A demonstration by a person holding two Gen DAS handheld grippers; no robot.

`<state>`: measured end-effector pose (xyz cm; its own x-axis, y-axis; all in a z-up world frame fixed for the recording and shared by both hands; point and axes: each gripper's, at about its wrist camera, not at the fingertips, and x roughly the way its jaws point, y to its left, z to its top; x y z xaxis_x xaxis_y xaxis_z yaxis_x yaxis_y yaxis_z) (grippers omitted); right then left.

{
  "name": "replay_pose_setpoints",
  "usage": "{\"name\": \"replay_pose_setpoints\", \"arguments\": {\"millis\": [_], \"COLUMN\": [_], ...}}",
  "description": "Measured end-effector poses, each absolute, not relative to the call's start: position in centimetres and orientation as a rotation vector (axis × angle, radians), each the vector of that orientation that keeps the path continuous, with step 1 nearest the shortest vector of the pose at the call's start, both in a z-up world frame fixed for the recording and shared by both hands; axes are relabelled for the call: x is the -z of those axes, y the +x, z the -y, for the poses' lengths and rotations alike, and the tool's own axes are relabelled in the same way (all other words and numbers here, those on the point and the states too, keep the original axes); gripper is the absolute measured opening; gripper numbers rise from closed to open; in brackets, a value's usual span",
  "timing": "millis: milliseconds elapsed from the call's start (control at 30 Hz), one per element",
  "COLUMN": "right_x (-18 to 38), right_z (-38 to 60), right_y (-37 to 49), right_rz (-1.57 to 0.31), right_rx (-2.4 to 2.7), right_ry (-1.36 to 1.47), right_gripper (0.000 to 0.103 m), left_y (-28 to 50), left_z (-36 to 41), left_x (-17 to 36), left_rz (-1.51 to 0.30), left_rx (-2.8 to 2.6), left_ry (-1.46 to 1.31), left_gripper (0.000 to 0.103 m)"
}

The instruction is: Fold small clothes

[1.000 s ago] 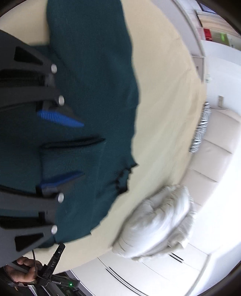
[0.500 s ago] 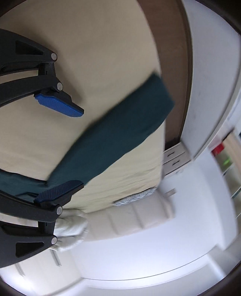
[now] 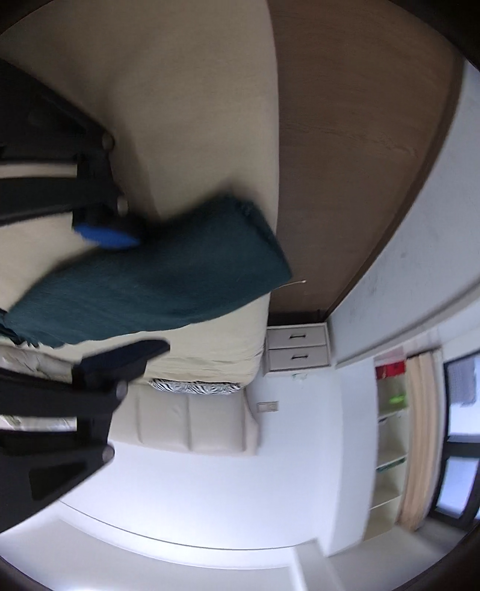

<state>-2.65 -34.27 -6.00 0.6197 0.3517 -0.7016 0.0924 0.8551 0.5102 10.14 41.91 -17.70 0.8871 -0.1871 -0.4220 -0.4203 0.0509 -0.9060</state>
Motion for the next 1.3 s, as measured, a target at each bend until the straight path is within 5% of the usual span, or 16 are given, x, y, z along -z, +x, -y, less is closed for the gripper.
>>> {"name": "replay_pose_setpoints", "arguments": {"millis": [33,100,467,700,1000,1100,1167,1233,1300], "right_x": [6.1,6.2,7.5,8.4,9.6,10.0,10.2,10.3,9.8], "right_z": [34.4,34.9,37.8,42.1,47.2,48.2,48.3,48.2,47.8], "right_y": [-2.8,-3.4,-5.4,-7.6,-10.2,-10.1,-9.4,-8.2,-6.3], "right_rz": [-0.903,-0.907,-0.886,-0.843,-0.806,-0.813,-0.826,-0.842,-0.844], "right_rx": [-0.154,-0.152,-0.133,-0.070,0.006,0.019,0.019,0.015,-0.009], "right_ry": [0.546,0.550,0.619,0.698,0.784,0.792,0.791,0.782,0.774], "right_gripper": [0.072,0.072,0.072,0.072,0.072,0.072,0.072,0.072,0.072], "left_y": [10.1,10.2,14.6,19.7,18.7,18.2,18.2,17.6,16.1], "left_z": [-42.2,-42.1,-34.0,-12.8,7.7,8.6,8.1,8.0,7.4], "left_x": [18.1,18.1,6.7,-1.5,4.6,7.1,8.2,8.8,9.5], "left_rz": [-0.498,-0.503,-0.518,-0.604,-0.697,-0.757,-0.794,-0.806,-0.821], "left_rx": [-0.202,-0.229,-0.135,0.166,0.348,0.354,0.368,0.372,0.371], "left_ry": [-1.551,-1.550,-1.068,-0.412,0.136,0.162,0.173,0.184,0.179], "left_gripper": [0.022,0.012,0.008,0.008,0.009,0.015,0.028,0.063,0.070]}}
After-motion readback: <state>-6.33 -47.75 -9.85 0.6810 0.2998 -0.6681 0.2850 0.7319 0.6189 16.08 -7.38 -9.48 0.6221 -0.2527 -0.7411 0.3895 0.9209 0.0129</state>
